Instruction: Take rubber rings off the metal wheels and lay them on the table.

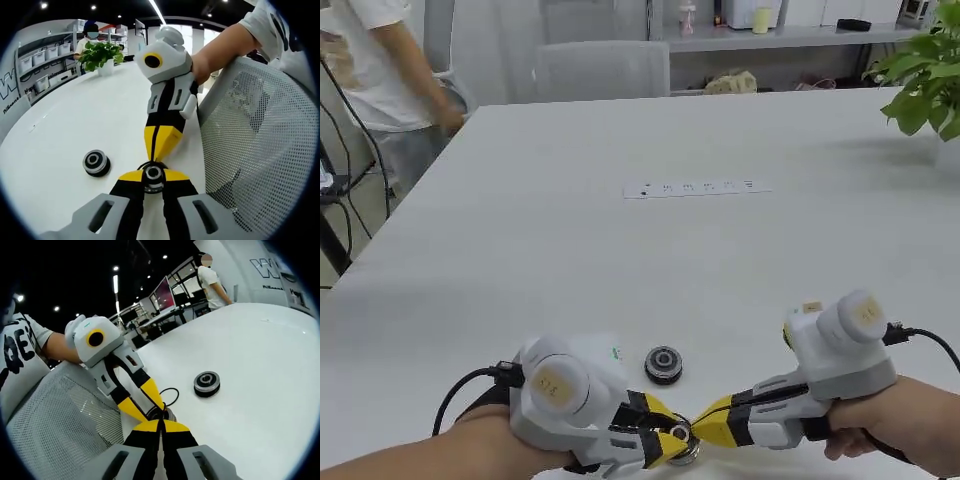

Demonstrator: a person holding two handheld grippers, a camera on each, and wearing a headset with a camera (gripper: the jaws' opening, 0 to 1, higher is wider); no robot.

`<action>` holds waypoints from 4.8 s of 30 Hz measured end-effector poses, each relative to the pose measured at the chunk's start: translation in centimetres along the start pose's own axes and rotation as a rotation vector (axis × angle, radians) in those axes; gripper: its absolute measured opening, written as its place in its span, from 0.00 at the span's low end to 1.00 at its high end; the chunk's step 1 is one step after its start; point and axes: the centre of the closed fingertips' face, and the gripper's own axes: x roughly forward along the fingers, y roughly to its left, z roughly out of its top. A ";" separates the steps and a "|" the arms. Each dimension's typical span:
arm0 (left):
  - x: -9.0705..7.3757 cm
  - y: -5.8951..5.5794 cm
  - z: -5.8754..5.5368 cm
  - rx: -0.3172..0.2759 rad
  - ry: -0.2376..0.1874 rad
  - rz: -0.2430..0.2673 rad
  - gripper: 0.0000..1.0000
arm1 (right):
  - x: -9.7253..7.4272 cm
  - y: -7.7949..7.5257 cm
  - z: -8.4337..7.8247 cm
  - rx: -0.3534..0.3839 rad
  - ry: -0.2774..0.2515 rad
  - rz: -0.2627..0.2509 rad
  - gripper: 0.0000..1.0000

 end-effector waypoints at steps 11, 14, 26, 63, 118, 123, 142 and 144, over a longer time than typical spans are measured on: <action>-0.2 -0.3 0.0 -0.010 0.008 -0.029 0.13 | -0.1 0.0 0.0 0.008 -0.005 0.005 0.00; -0.5 -0.4 0.1 -0.014 0.002 -0.036 0.17 | -0.1 -0.1 0.0 0.010 -0.009 0.002 0.00; -2.1 -1.0 1.1 -0.004 -0.032 -0.045 0.23 | -0.3 -0.1 0.2 0.020 -0.022 0.009 0.00; -8.5 1.5 1.0 -0.097 -0.153 0.107 0.41 | -0.8 0.2 1.7 0.034 -0.061 0.011 0.00; -12.0 3.0 -1.7 -0.171 -0.156 0.217 0.47 | 4.6 -0.9 2.7 0.021 -0.005 0.000 0.00; -11.8 2.9 -1.8 -0.171 -0.152 0.213 0.47 | 4.5 -1.7 2.4 0.030 -0.003 -0.027 0.00; -11.5 3.0 -1.8 -0.162 -0.143 0.202 0.47 | 4.8 -2.7 2.6 0.021 -0.004 -0.094 0.00; -11.5 3.0 -1.8 -0.162 -0.143 0.202 0.47 | 4.8 -3.0 2.5 0.021 -0.003 -0.106 0.00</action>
